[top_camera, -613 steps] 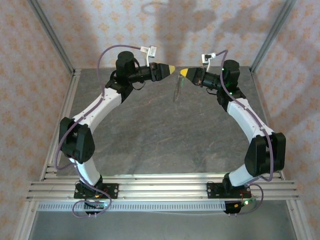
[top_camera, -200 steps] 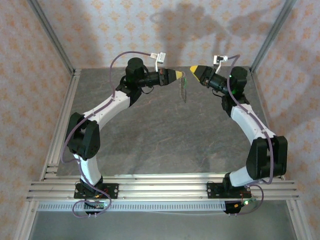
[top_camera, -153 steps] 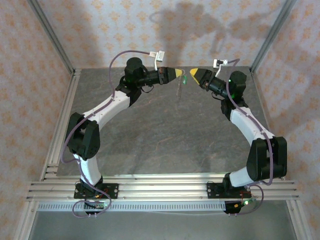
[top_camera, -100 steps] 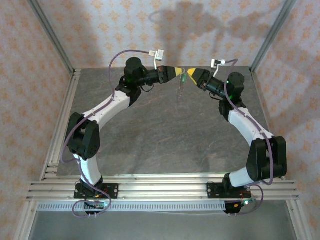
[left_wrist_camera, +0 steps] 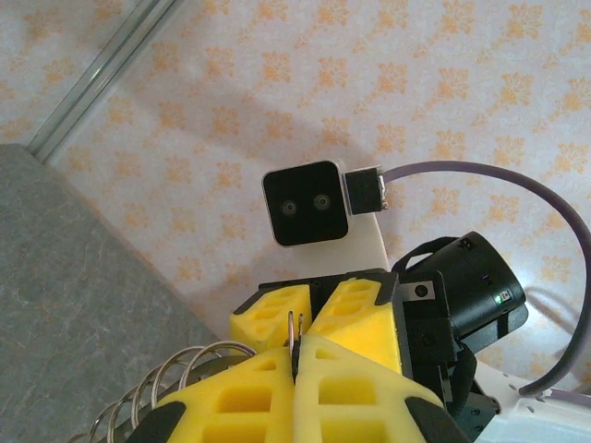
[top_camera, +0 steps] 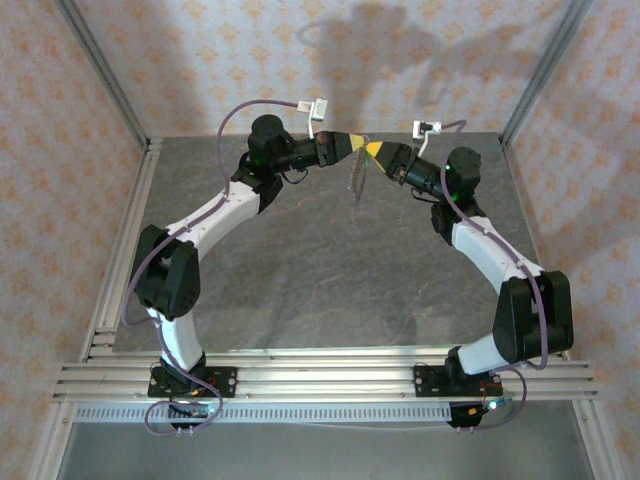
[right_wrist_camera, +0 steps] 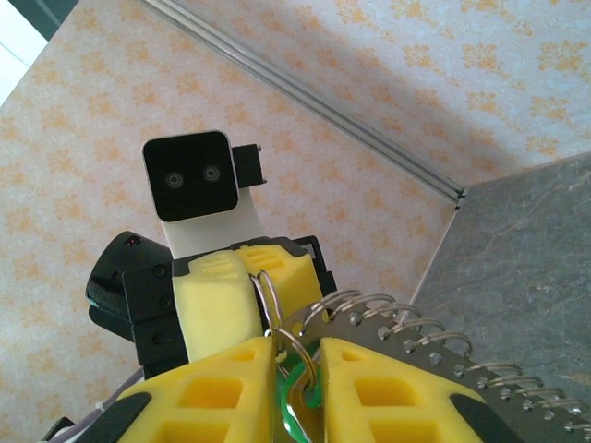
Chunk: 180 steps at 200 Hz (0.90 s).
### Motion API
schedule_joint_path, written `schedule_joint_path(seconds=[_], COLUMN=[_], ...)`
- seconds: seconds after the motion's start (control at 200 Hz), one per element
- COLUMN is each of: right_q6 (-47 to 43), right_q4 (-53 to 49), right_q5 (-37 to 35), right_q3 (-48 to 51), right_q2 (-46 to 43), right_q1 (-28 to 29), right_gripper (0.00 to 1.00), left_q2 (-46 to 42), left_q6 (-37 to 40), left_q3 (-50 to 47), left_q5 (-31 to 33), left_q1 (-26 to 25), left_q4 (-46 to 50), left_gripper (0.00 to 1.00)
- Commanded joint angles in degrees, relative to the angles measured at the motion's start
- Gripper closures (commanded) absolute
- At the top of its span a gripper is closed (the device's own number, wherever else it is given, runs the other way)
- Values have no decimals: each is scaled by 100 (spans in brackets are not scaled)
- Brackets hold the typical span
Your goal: Put the keys on the keyring
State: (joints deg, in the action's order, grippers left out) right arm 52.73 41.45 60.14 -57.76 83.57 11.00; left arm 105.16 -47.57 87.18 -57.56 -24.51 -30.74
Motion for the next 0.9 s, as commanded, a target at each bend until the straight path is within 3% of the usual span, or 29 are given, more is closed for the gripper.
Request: schedule_joint_path(seconds=[0.0, 0.205, 0.415, 0.896], right_q6=[-94, -114, -79, -380], right_q4=[243, 243, 302, -79], right_q5=[-45, -56, 11, 205], right_q3=[171, 282, 257, 177], right_q2=[-204, -261, -239, -311], right_q1=[22, 21, 49, 288], right_gripper=[78, 80, 100, 100], left_q2=[-128, -110, -92, -101], left_q6=[-24, -33, -44, -63], left_q3=[10, 19, 19, -8], left_q5=[139, 165, 184, 236], left_q1=[-12, -9, -9, -8], left_q4=[-358, -371, -389, -439], left_gripper=[100, 100, 100, 100])
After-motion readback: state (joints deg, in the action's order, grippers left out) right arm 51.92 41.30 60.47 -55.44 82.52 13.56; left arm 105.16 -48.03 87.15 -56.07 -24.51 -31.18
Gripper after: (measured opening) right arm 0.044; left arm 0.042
